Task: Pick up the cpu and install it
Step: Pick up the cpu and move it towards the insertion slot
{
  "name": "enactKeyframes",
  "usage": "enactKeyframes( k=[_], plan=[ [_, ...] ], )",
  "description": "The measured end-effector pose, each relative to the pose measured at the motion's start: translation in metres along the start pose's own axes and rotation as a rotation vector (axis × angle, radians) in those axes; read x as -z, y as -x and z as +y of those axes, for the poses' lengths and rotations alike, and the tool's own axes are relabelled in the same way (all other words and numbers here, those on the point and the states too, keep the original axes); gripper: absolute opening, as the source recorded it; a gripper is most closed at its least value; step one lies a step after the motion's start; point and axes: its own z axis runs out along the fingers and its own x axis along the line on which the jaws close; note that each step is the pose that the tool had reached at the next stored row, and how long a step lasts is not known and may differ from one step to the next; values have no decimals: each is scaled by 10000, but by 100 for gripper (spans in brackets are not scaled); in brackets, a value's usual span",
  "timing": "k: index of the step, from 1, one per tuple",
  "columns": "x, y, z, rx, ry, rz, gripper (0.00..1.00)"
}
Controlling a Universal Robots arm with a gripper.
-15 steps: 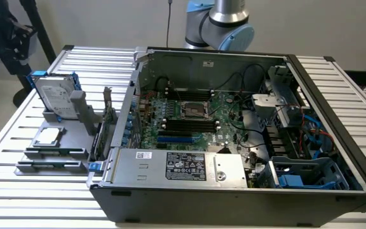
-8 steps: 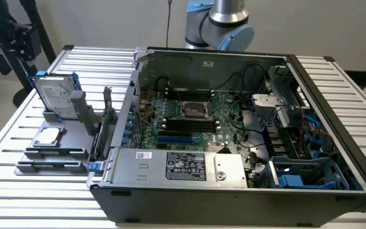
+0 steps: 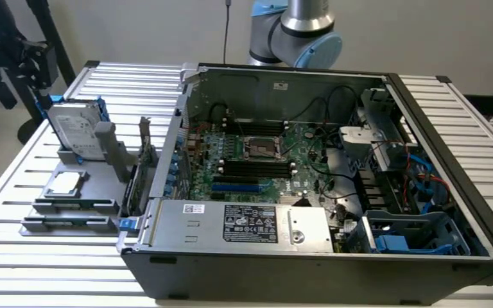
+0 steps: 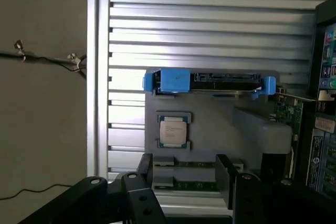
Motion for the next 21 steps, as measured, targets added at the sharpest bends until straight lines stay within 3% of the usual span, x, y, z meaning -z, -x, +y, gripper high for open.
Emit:
enactKeyframes(
  k=[21],
  plan=[
    [-383, -27, -10, 117, -1, -2, 60]
  ],
)
